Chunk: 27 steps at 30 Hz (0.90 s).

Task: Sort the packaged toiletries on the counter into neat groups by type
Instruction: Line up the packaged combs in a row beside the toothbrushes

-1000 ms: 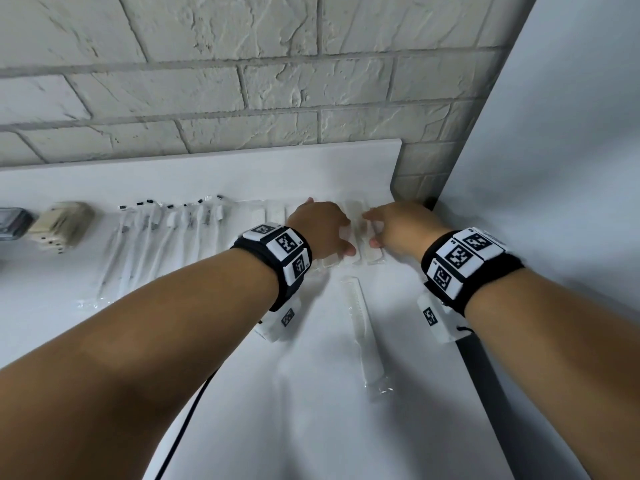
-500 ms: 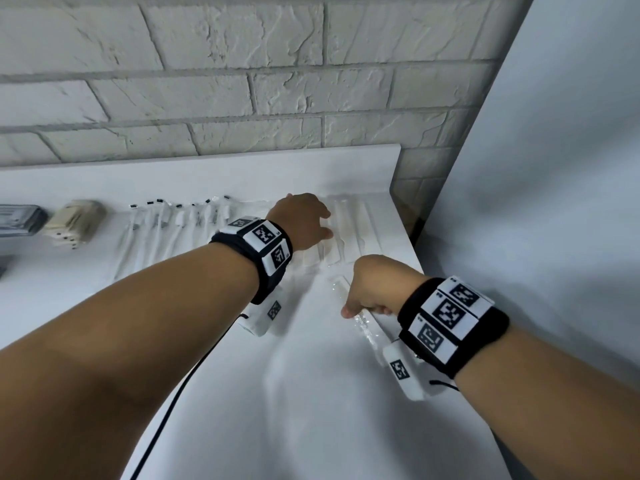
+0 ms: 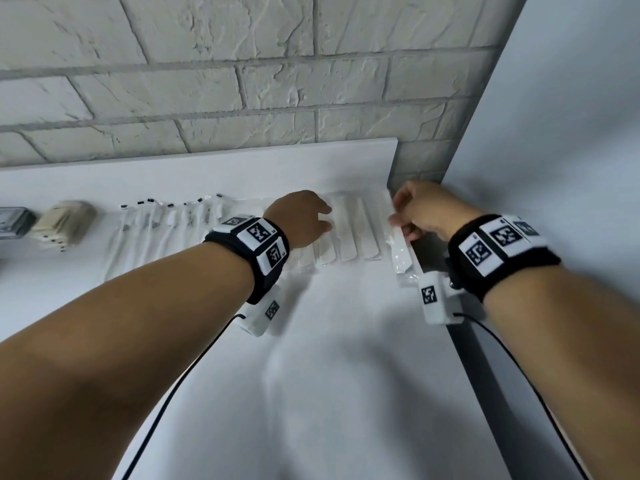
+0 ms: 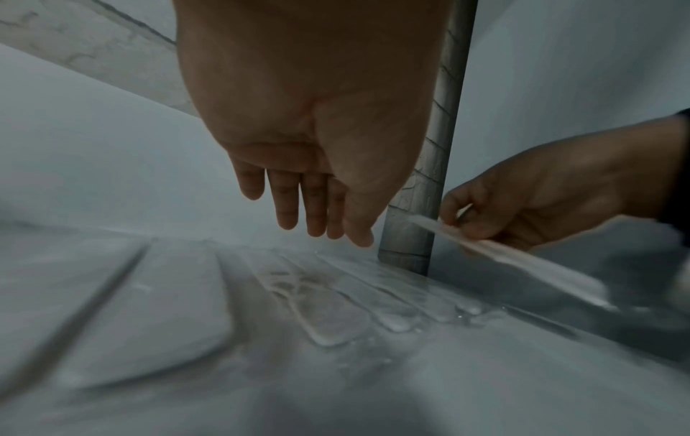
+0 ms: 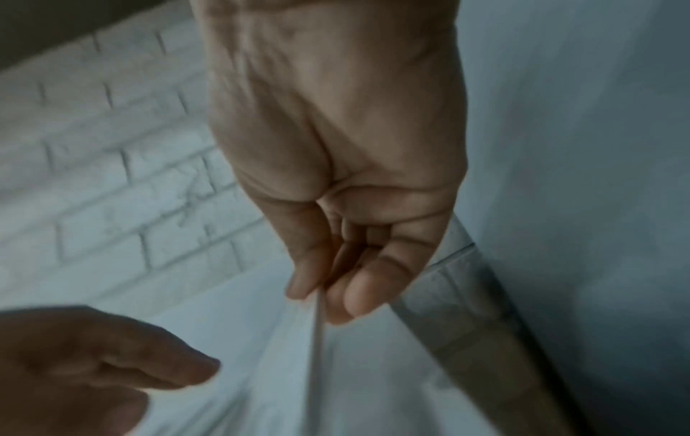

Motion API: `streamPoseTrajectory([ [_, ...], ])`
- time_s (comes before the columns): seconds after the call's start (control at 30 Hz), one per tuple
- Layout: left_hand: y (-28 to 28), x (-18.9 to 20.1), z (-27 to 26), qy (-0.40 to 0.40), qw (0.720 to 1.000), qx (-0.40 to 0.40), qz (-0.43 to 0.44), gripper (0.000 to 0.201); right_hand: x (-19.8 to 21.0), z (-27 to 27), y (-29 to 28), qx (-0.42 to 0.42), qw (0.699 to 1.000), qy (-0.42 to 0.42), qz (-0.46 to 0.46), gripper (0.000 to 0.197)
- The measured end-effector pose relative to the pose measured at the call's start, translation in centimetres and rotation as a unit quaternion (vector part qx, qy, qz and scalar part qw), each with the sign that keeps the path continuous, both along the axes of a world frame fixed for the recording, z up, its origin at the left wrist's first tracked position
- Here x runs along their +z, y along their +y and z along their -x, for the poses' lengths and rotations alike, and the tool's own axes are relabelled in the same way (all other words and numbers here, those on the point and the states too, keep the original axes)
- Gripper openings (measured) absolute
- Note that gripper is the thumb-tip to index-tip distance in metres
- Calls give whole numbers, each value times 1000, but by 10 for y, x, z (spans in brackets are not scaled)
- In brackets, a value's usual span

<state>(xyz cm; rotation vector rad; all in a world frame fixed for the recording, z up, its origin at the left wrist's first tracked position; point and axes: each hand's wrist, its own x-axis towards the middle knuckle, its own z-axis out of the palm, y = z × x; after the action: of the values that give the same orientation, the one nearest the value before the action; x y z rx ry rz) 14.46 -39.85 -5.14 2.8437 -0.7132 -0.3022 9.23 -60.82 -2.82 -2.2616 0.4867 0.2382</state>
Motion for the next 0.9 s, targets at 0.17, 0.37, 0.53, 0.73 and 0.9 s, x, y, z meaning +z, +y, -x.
streamPoseTrajectory([
  [0.17, -36, -2, 3, 5, 998, -57, -16, 49, -12, -30, -8, -5, 998, -3, 62, 20],
  [0.37, -63, -5, 3, 2, 991, -90, -96, 60, -15, -29, -17, 61, 980, -47, 184, 31],
  [0.53, -66, -7, 5, 2, 990, -87, -108, 62, -13, -22, -18, 217, 938, 69, 261, 63],
  [0.73, -65, -8, 10, 3, 991, -85, -101, 64, -16, -17, -17, 259, 913, 86, 303, 70],
  [0.9, -63, -7, 13, 4, 992, -85, -90, 65, -19, -16, -17, 267, 912, 86, 300, 69],
])
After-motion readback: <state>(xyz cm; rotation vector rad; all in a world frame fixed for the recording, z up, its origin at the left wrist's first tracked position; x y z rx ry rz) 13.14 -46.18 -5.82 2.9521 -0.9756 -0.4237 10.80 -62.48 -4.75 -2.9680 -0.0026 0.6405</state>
